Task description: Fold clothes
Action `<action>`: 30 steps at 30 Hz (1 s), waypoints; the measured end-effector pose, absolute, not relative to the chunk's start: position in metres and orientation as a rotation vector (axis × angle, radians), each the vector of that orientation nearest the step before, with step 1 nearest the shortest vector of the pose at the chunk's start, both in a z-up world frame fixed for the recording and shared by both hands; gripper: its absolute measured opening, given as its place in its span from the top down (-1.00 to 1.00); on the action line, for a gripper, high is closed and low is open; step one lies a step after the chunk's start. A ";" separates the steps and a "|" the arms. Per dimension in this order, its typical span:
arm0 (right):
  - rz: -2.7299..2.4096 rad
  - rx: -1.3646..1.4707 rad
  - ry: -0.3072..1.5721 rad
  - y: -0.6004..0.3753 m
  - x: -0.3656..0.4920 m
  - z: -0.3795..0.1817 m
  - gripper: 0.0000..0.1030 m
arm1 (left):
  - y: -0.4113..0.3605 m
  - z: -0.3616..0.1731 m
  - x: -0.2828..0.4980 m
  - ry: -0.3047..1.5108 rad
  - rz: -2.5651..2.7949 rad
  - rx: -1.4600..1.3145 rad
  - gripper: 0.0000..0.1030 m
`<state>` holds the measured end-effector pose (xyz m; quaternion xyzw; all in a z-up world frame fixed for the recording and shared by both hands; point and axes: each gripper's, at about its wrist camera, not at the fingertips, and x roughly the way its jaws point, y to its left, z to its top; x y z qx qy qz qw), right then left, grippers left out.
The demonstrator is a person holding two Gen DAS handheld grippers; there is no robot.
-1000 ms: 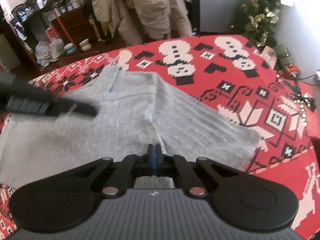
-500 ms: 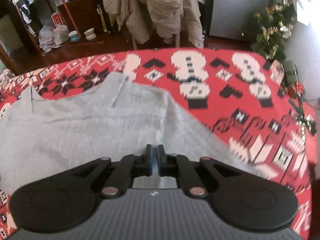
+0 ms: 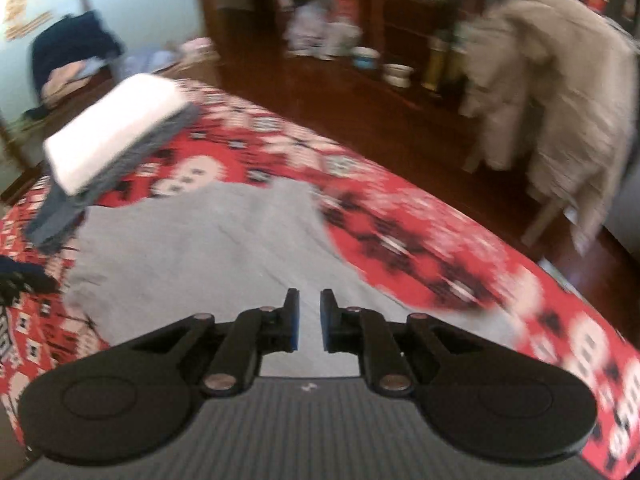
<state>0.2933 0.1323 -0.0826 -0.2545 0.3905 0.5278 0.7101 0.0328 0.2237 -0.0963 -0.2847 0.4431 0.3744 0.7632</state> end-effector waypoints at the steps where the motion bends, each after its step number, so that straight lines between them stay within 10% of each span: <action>1: 1.204 -0.567 0.867 0.147 0.285 -0.082 0.77 | 0.225 -0.100 0.030 0.954 0.822 -0.640 0.50; 25: 1.983 -1.112 0.581 0.367 0.116 -0.143 0.54 | 0.235 -0.126 0.014 0.828 1.003 -1.001 1.00; 30: 2.020 -1.133 0.567 0.376 0.108 -0.145 0.97 | 0.231 -0.112 -0.002 0.812 1.107 -1.003 1.00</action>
